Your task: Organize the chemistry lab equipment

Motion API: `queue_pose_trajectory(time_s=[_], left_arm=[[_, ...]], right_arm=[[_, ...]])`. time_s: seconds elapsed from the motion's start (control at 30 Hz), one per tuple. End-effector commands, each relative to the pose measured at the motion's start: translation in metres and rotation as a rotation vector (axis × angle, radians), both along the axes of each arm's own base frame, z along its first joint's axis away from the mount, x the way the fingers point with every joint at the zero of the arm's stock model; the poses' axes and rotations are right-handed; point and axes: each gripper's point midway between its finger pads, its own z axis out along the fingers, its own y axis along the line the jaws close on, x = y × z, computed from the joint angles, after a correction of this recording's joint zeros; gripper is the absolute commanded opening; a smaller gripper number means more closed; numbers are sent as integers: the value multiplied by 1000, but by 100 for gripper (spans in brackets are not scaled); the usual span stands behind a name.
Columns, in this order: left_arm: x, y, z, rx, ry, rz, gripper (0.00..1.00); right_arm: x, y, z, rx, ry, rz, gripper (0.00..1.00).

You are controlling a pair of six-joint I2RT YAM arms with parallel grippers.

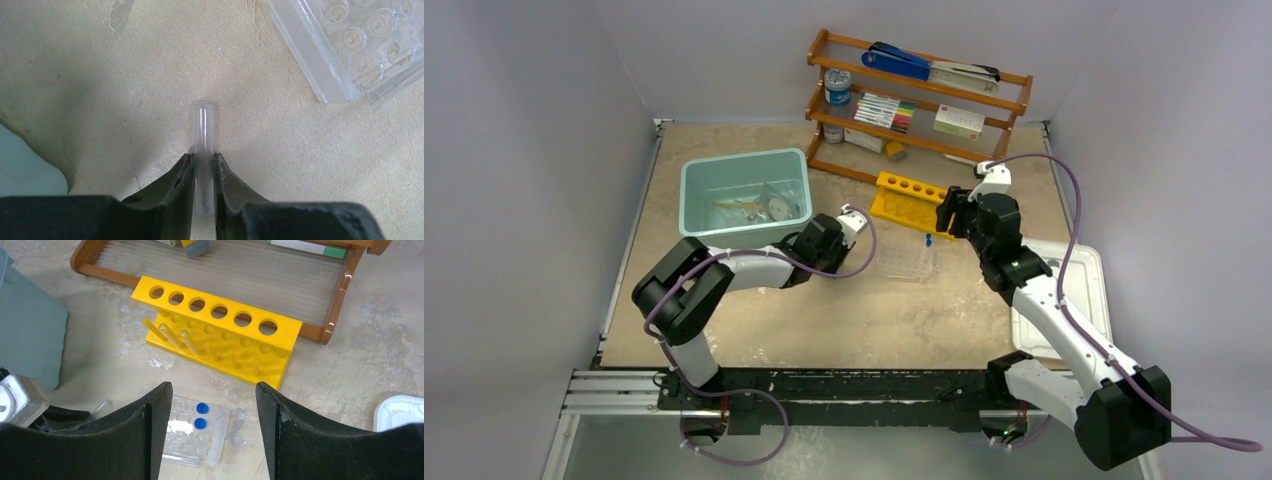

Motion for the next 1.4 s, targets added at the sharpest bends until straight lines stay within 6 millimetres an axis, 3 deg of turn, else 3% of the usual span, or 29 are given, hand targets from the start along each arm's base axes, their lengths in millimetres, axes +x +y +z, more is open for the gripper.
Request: queue_pose_trajectory(time_s=[0.0, 0.17, 0.37, 0.6, 0.73, 0.9, 1.07, 1.37], left_arm=[[-6, -2, -4, -2, 40, -38, 16], [-3, -11, 24, -90, -15, -45, 13], [-1, -22, 80, -255, -133, -45, 12], [-4, -34, 135, -442, -236, -75, 12], [-3, -36, 158, -492, -284, -80, 12], [-3, -37, 174, -524, -322, -86, 13], [-5, -33, 183, -535, -348, -82, 13], [-10, -28, 197, -547, -376, -87, 13]], right_arm=[[6, 4, 18, 27, -57, 7, 65], [6, 6, 23, 35, -66, 16, 65], [8, 11, 30, 51, -84, 39, 65], [14, 31, 44, 70, -102, 143, 66], [11, 59, 61, 160, -123, 270, 67], [-3, 103, 73, 345, -95, 471, 67], [-19, 132, 89, 406, -105, 599, 67], [-34, 182, 83, 422, -41, 732, 67]])
